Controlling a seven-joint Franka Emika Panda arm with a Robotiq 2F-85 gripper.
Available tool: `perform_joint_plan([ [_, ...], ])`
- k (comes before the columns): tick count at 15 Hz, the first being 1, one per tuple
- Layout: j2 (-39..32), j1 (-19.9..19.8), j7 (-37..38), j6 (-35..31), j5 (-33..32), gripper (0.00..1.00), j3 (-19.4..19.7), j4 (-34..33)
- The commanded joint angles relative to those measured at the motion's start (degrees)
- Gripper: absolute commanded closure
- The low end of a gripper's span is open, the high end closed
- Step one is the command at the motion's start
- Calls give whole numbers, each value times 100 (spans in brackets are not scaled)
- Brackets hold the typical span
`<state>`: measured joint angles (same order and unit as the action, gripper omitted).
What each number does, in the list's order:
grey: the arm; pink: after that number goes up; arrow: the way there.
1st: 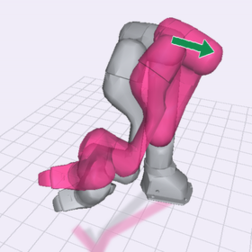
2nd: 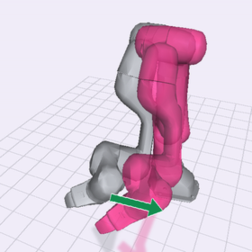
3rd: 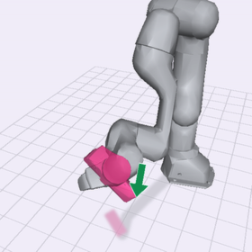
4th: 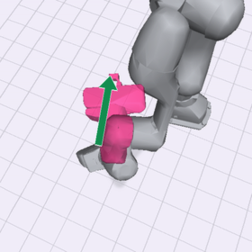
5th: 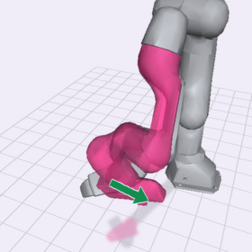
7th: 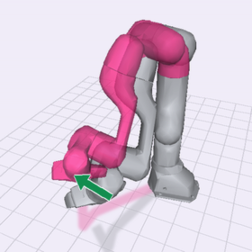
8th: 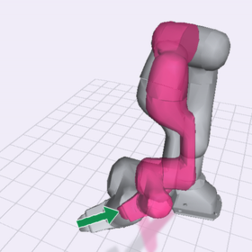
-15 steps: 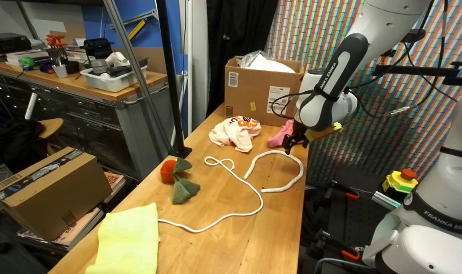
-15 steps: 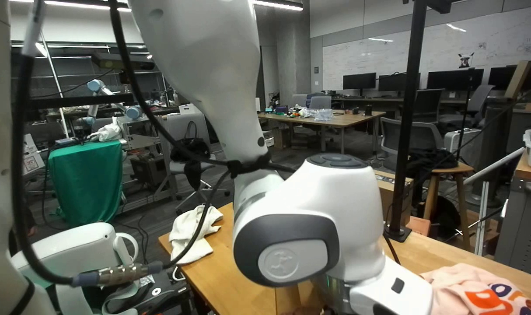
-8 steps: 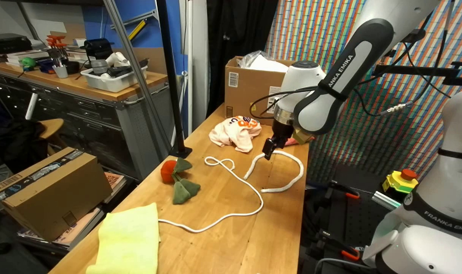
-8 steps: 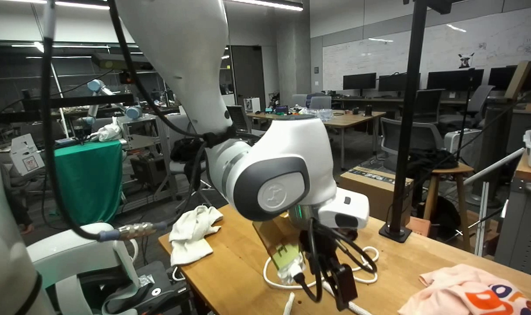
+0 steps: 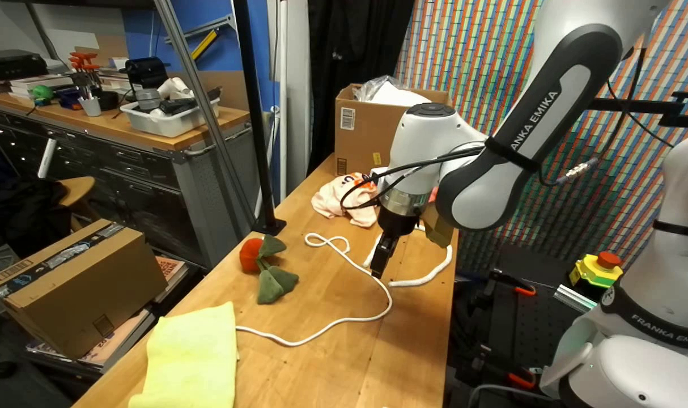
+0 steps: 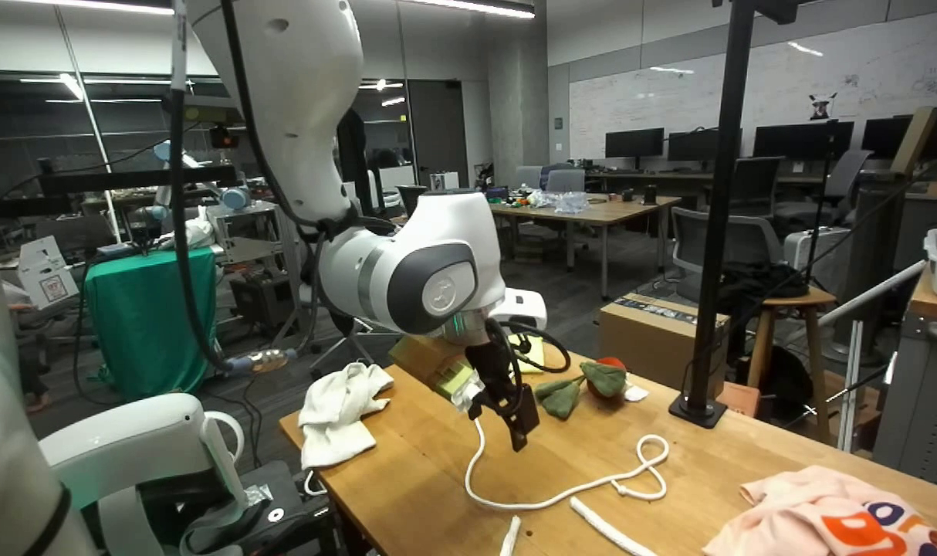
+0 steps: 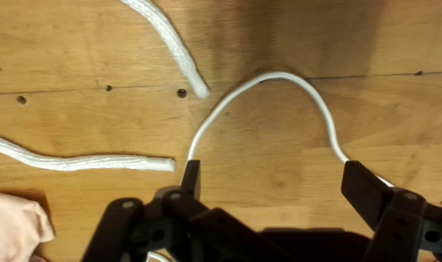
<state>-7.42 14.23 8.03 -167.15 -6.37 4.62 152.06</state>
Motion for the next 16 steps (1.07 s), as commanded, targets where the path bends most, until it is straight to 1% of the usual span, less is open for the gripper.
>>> perform_joint_plan([
  [1, -203, -163, -279, 169, 9, 0, -606, -306],
  [3, -230, -124, -363, 348, -14, 0, -843, -434],
  [7, -551, -110, -688, 666, -35, 0, -1173, -981],
  [10, -891, -96, -950, 895, -133, 0, -1272, -1521],
  [16, -1627, -18, -1277, 1158, -463, 0, -1237, -2525],
])
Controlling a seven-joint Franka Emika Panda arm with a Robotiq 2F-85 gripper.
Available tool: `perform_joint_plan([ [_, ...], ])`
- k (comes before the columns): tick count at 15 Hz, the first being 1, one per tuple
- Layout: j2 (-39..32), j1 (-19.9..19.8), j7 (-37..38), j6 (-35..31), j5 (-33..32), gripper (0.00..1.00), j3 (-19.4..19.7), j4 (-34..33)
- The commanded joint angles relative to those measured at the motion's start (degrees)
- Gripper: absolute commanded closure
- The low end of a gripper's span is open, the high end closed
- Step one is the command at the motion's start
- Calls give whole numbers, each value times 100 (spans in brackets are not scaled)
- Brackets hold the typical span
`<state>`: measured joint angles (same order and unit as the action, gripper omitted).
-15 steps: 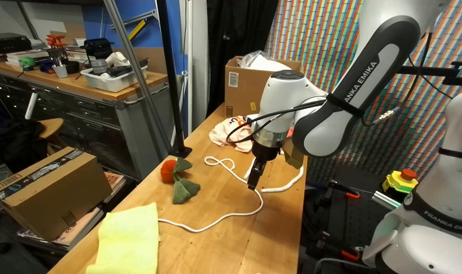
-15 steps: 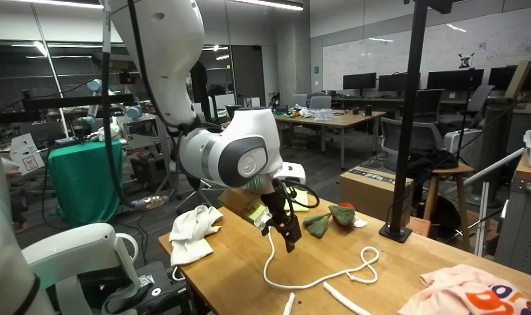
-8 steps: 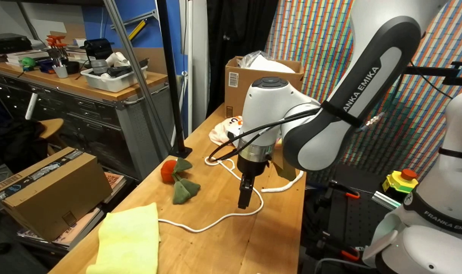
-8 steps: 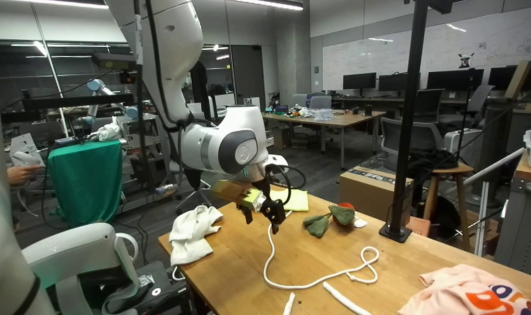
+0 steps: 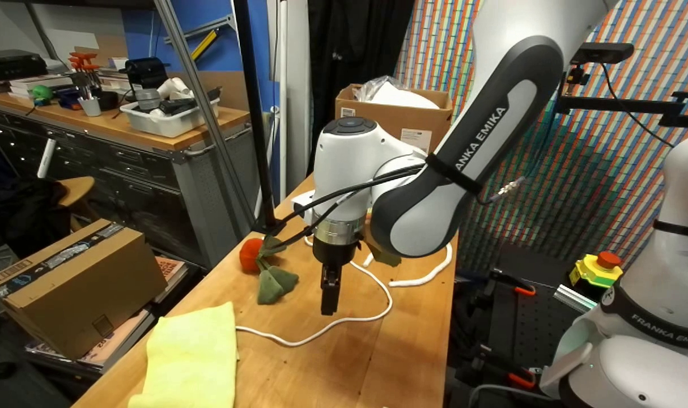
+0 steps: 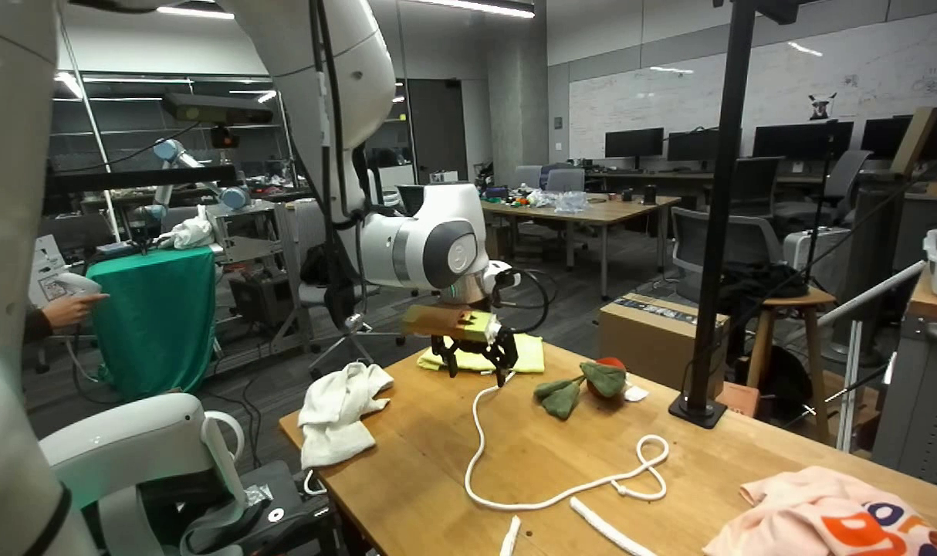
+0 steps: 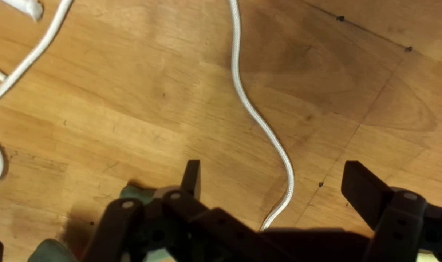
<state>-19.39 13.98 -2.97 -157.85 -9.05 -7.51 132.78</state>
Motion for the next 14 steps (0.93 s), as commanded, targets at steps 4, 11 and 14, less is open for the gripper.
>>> perform_joint_plan([
  [4, -901, 32, -375, 377, -247, 0, -92, -1135],
  [11, -1643, 110, -506, 560, -232, 0, -171, -1796],
  [14, -1922, 165, -512, 558, -261, 0, -142, -2033],
])
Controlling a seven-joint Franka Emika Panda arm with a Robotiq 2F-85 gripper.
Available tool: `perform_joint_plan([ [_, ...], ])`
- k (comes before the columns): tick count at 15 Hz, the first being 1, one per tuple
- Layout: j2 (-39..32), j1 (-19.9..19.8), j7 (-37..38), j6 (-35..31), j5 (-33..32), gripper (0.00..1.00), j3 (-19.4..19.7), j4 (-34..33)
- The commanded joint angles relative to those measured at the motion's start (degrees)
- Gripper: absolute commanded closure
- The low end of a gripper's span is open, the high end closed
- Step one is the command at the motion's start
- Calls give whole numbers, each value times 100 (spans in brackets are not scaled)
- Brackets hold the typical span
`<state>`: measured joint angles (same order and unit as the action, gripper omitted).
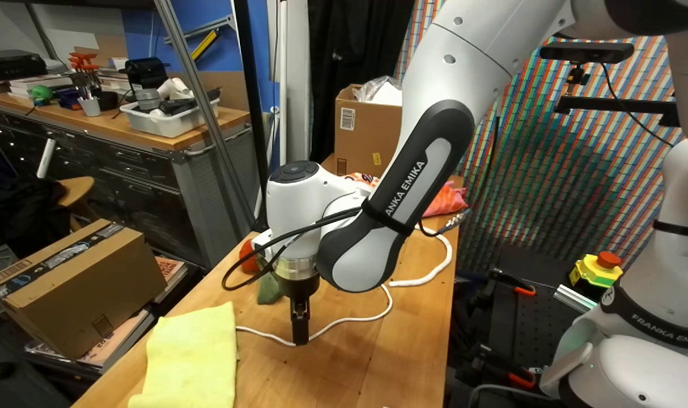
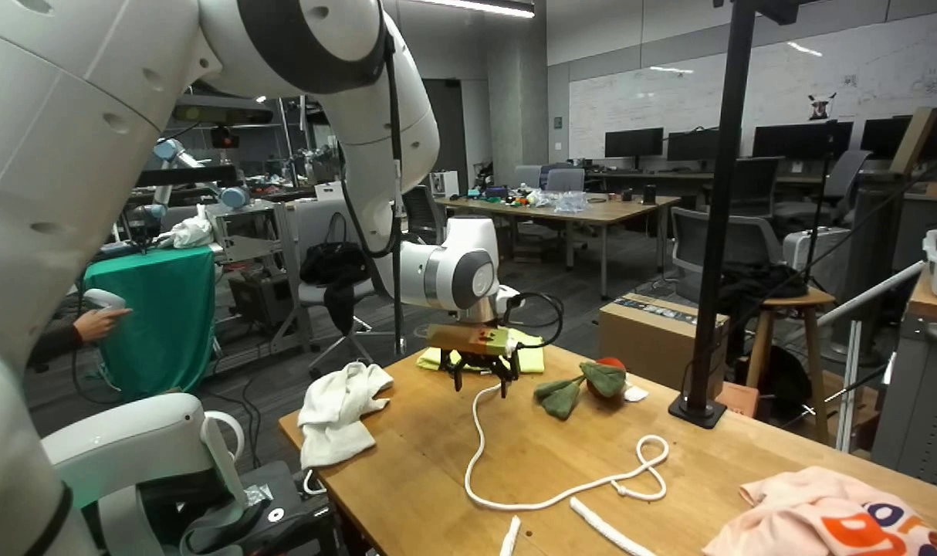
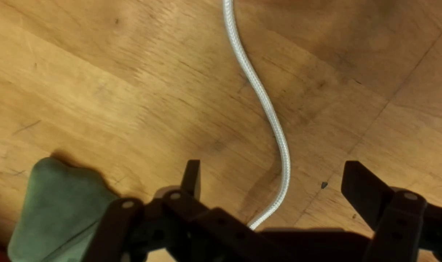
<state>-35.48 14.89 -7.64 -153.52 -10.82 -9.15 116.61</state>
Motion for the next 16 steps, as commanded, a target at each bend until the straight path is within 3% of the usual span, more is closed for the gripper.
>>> perform_joint_plan([
  [1, -393, 81, -57, 140, -72, 0, 7, -499],
  [16, -1124, 242, -129, 376, -68, 0, -3, -1394],
])
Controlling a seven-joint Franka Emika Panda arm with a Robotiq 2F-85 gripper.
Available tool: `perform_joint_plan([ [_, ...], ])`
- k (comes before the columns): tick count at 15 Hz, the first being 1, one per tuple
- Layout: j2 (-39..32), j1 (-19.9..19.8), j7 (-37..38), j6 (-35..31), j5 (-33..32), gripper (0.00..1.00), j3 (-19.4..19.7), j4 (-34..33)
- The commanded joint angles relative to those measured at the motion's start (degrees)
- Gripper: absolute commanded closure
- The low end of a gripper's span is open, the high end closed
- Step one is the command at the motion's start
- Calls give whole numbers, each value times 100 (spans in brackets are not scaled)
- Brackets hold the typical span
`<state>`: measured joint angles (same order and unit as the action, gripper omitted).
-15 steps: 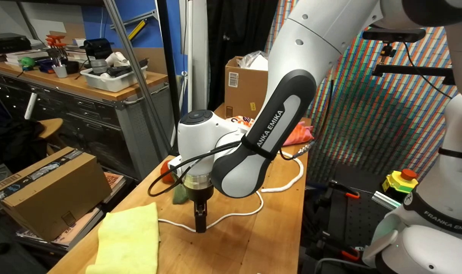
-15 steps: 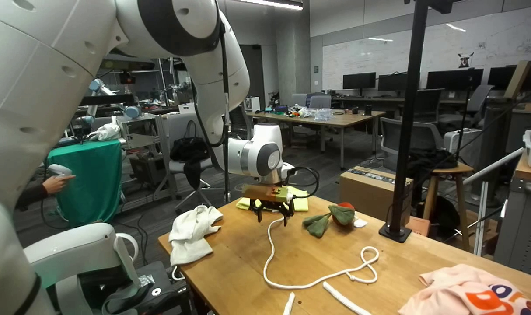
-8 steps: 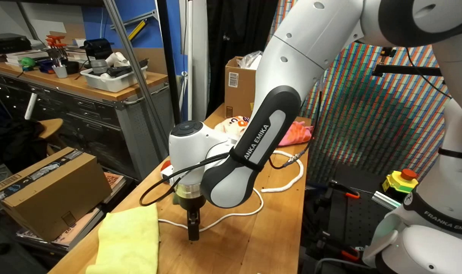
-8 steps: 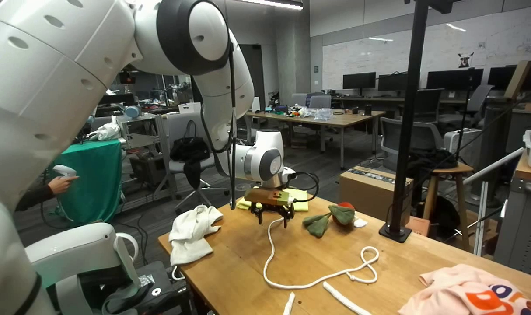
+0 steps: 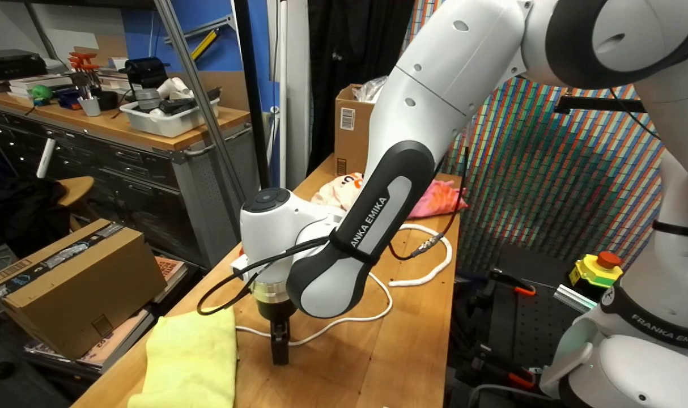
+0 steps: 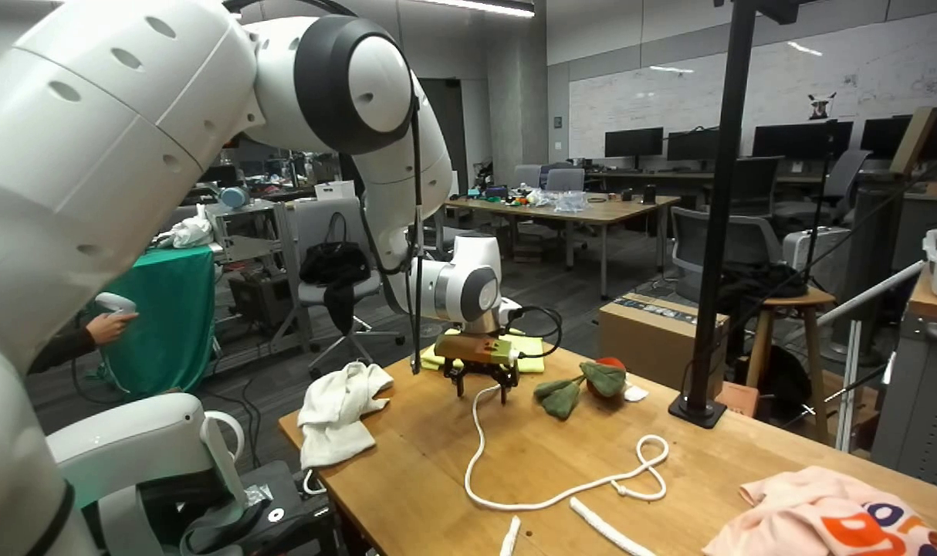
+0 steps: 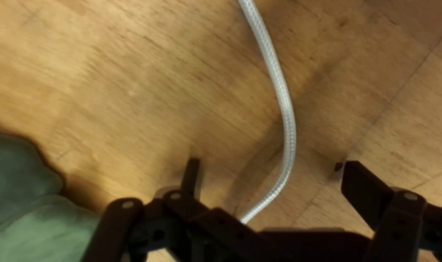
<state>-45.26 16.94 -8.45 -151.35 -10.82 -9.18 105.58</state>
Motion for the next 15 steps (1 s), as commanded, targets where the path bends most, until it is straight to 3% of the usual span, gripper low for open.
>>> perform_joint_plan([
  [1, -156, 44, -49, 171, -77, 0, 10, -307],
  [3, -182, 60, -39, 190, -90, 3, 29, -340],
  [5, -187, 61, -32, 223, -96, 27, 41, -355],
  [6, -177, 60, -30, 246, -100, 27, 45, -354],
  [15, -70, 75, 56, 373, -117, 93, 118, -374],
])
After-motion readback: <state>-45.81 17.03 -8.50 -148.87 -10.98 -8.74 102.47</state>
